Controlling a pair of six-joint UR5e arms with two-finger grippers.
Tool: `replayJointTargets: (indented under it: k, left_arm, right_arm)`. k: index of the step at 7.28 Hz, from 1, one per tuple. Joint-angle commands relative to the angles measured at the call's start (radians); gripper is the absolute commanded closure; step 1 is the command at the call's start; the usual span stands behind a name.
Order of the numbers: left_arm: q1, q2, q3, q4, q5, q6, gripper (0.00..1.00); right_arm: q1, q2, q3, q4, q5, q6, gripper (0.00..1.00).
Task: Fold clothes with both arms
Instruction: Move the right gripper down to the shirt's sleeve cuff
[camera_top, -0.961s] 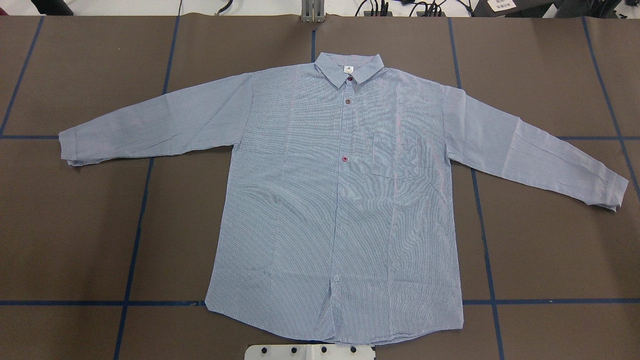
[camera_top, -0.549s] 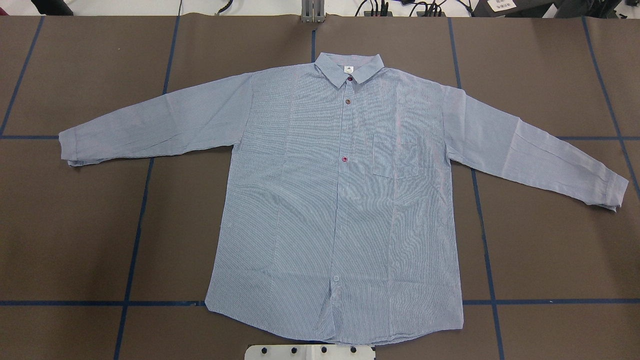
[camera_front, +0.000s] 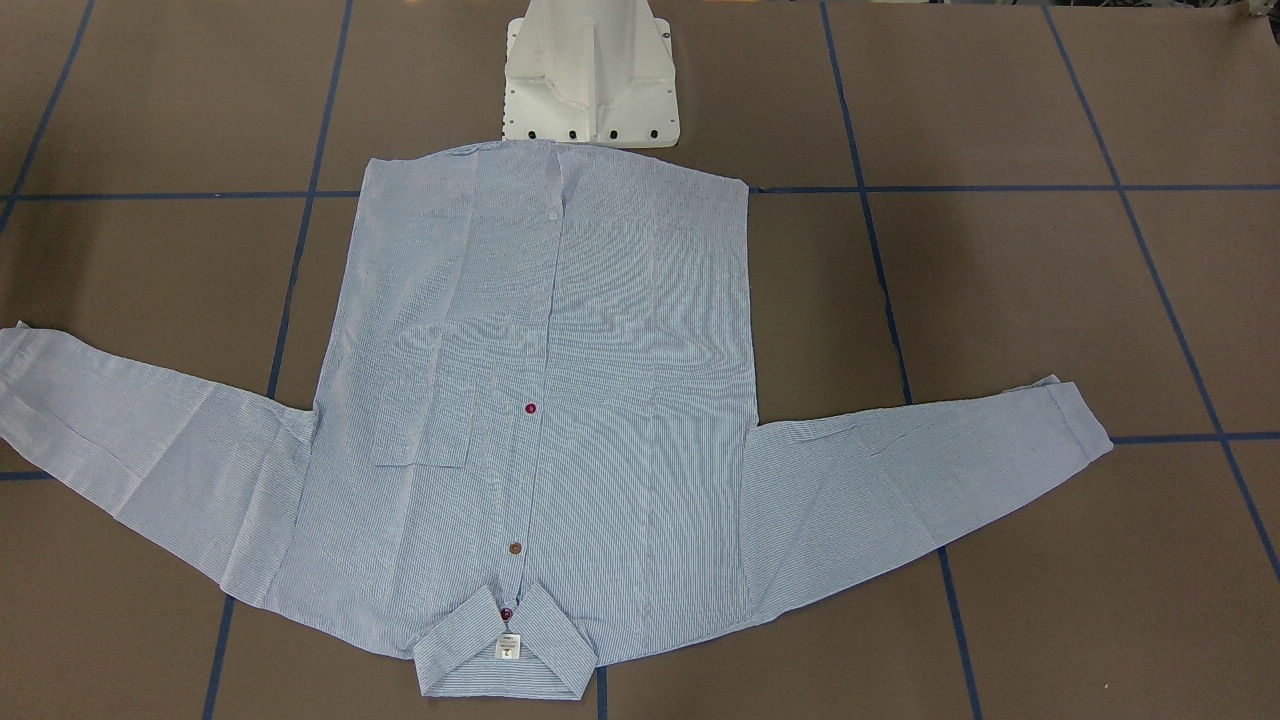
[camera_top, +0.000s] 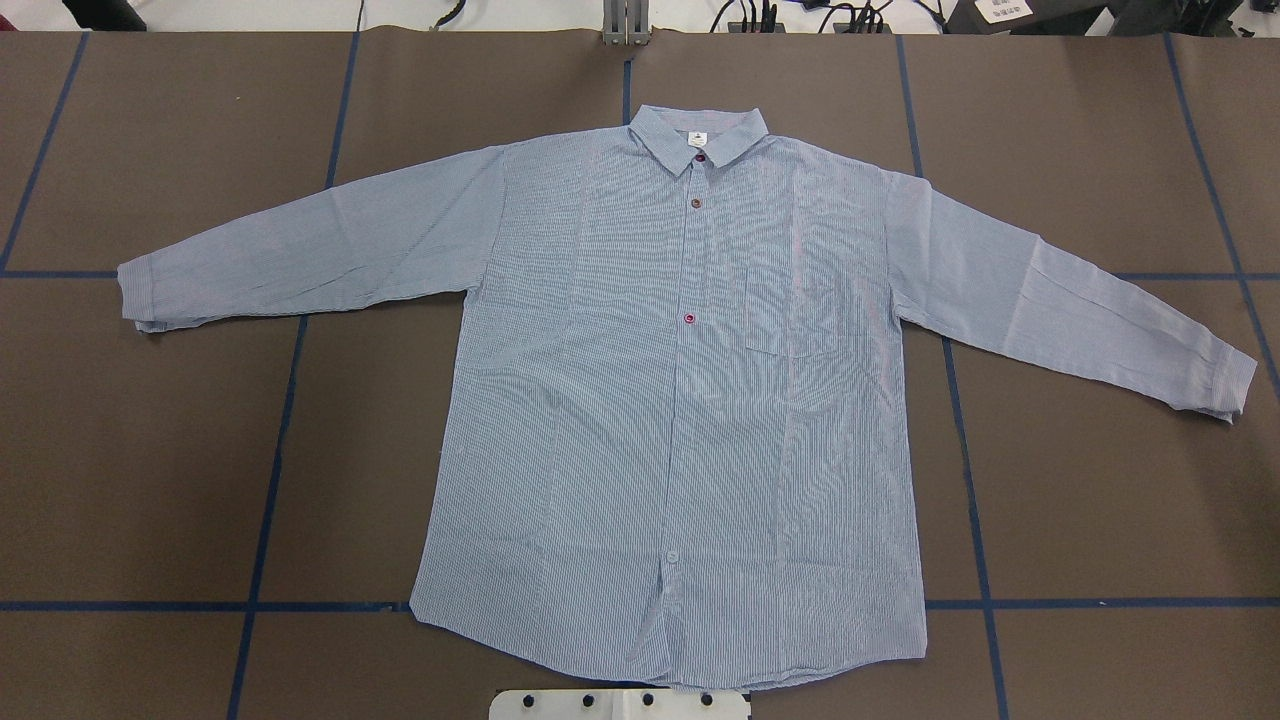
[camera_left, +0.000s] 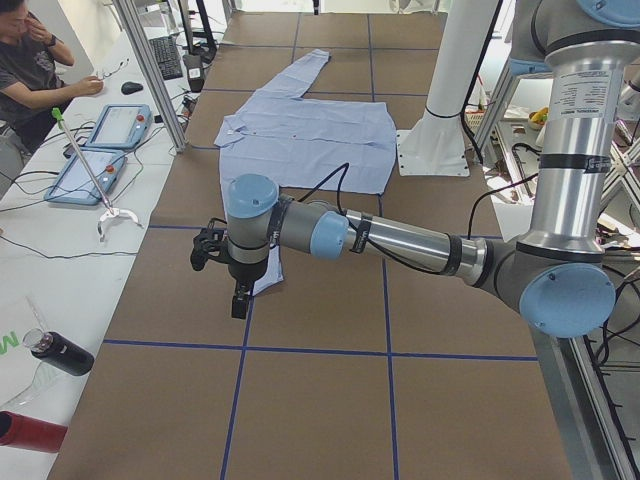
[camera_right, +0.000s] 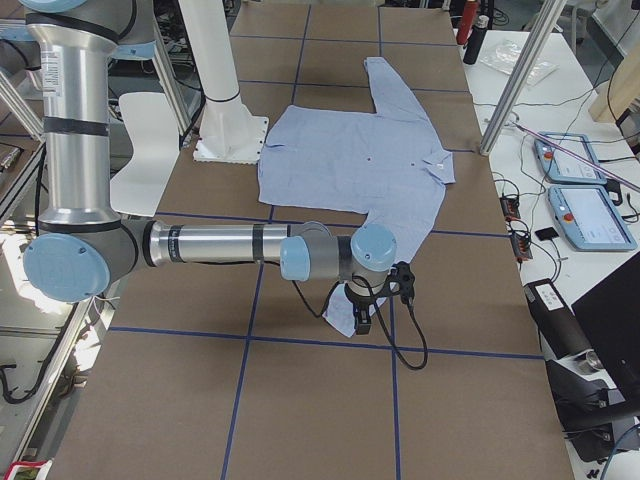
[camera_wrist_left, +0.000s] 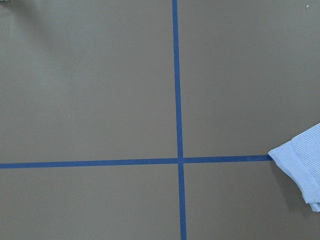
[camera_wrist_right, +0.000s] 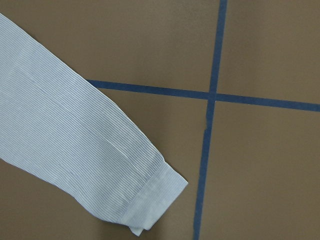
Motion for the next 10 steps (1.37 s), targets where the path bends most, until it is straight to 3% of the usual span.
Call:
replayJointTargets:
  k: [1, 3, 7, 8, 10]
  left_arm:
    - [0.023, 0.042, 0.006, -0.182, -0.02, -0.015, 0.0]
    - [0.023, 0.047, 0.036, -0.258, -0.02, -0.024, 0.0]
    - [0.023, 0.058, 0.033, -0.257, -0.035, -0.018, 0.0]
    - [0.023, 0.058, 0.032, -0.257, -0.035, -0.019, 0.0]
    - [0.023, 0.058, 0.032, -0.258, -0.035, -0.019, 0.0]
  right_arm:
    - [-0.111, 0.018, -0.109, 0.286, 0.009, 0.183, 0.0]
    - [-0.202, 0.008, -0.152, 0.477, -0.069, 0.406, 0.0]
    - [-0.251, -0.095, -0.152, 0.585, -0.082, 0.581, 0.03]
    - [-0.294, -0.116, -0.154, 0.71, -0.097, 0.694, 0.04]
    - [-0.368, -0.118, -0.167, 0.734, -0.175, 0.745, 0.04]
